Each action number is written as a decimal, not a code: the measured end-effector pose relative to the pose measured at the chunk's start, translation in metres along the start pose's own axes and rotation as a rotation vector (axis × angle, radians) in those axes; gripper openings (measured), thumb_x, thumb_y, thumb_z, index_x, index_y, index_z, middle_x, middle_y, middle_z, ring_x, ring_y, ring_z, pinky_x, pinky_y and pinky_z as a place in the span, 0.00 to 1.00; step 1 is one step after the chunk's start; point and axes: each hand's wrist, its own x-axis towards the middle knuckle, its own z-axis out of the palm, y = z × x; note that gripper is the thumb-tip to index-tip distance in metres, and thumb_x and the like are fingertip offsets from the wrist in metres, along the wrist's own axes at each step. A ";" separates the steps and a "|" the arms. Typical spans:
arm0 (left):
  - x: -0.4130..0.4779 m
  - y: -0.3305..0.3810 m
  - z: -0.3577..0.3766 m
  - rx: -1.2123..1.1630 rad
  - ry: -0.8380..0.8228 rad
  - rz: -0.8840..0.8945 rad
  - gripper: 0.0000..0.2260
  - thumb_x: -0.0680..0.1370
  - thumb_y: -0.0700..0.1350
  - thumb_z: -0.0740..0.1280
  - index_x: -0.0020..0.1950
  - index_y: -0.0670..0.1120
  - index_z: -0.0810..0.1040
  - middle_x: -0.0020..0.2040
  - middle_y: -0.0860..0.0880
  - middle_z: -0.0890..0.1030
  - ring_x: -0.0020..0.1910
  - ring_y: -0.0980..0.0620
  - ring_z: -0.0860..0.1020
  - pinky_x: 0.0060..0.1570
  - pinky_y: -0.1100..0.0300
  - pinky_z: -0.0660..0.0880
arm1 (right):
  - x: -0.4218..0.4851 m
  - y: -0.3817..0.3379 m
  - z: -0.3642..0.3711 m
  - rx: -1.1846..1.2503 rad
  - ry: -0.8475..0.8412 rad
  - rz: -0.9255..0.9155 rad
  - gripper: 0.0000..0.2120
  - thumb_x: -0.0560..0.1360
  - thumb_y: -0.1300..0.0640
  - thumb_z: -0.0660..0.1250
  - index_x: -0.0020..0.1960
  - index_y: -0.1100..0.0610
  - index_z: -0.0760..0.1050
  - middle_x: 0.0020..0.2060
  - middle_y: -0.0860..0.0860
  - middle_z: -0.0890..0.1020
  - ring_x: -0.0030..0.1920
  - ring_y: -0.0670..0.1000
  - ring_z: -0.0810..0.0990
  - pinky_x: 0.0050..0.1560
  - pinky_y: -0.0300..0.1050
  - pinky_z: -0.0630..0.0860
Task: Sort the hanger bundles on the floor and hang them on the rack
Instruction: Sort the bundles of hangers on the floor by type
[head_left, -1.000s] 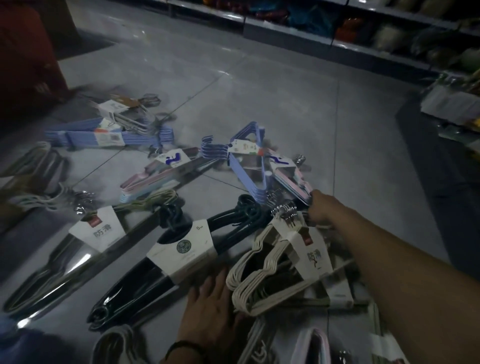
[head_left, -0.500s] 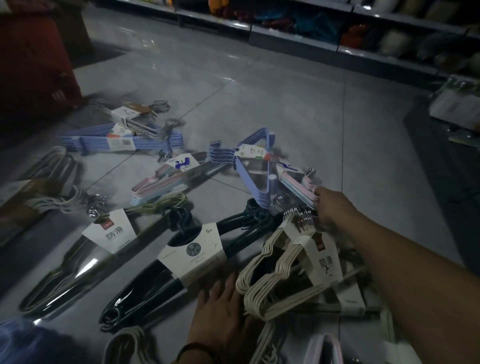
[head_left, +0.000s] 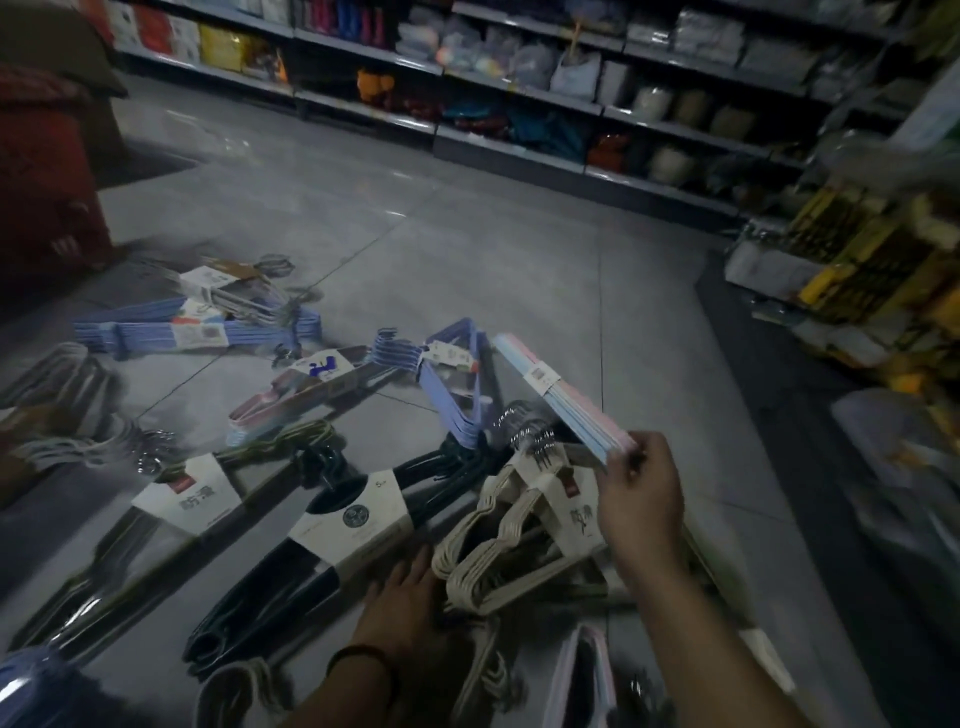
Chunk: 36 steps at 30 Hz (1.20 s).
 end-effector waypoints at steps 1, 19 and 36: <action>-0.004 0.001 -0.002 -0.034 0.006 0.027 0.46 0.76 0.70 0.67 0.87 0.57 0.47 0.87 0.50 0.45 0.85 0.42 0.49 0.82 0.40 0.49 | -0.017 0.007 -0.005 0.043 -0.001 -0.034 0.02 0.85 0.54 0.62 0.57 0.49 0.72 0.53 0.49 0.80 0.47 0.45 0.82 0.33 0.37 0.79; -0.097 0.097 -0.157 -1.767 0.047 0.200 0.31 0.80 0.63 0.70 0.72 0.40 0.76 0.57 0.37 0.86 0.52 0.37 0.87 0.50 0.44 0.83 | -0.141 -0.025 -0.067 -0.104 -0.256 -0.753 0.05 0.81 0.56 0.70 0.56 0.51 0.82 0.73 0.49 0.77 0.73 0.46 0.75 0.68 0.41 0.75; -0.181 0.144 -0.068 -1.418 -0.181 0.180 0.26 0.85 0.55 0.64 0.70 0.33 0.76 0.64 0.27 0.79 0.51 0.36 0.80 0.45 0.50 0.84 | -0.083 0.028 -0.184 0.344 -0.425 0.283 0.21 0.77 0.43 0.75 0.66 0.45 0.75 0.52 0.50 0.87 0.43 0.57 0.86 0.38 0.50 0.80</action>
